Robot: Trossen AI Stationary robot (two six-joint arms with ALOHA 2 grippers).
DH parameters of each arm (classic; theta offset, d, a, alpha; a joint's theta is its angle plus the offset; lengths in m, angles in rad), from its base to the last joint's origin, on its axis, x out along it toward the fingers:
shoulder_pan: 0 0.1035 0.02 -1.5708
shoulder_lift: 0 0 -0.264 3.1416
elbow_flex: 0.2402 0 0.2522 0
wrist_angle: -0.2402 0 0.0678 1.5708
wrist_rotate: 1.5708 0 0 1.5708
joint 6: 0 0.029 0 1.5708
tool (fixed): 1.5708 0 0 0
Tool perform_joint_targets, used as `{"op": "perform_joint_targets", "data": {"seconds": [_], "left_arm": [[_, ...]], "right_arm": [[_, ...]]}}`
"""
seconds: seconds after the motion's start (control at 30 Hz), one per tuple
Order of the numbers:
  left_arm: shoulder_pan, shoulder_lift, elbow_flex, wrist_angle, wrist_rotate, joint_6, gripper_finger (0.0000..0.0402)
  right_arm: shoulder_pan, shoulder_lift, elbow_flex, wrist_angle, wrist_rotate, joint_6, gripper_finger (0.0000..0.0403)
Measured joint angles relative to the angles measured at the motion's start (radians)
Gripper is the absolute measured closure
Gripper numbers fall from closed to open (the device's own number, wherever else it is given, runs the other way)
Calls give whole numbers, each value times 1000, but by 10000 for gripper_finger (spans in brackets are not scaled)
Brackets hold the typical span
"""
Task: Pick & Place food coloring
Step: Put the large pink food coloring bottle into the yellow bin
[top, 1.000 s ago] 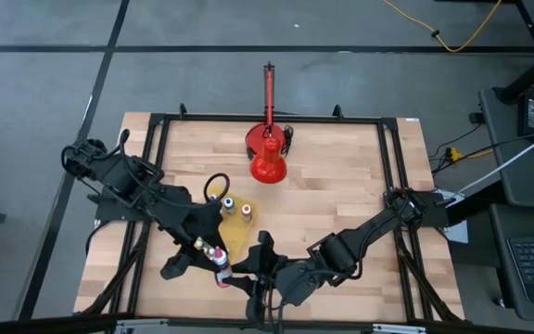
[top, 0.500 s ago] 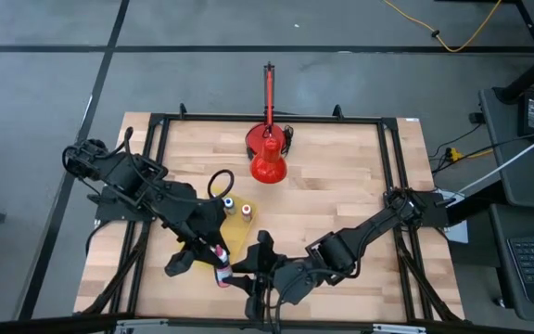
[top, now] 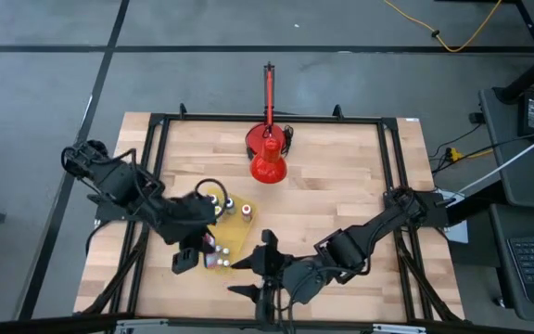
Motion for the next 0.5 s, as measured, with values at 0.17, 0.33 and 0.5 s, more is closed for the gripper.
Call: {"op": "perform_joint_targets", "data": {"seconds": [0.17, 0.33, 0.5], "left_arm": [[-44, 0, -24, -144, -121, -181, 287], [-62, 8, -45, -214, -265, -348, 287], [-57, 9, -117, -209, -340, -438, 287]], "right_arm": [[15, -17, 0, -104, 168, 44, 162], [58, -45, 0, -202, 398, 71, 160], [74, -51, -1, -363, 412, 149, 159]]}}
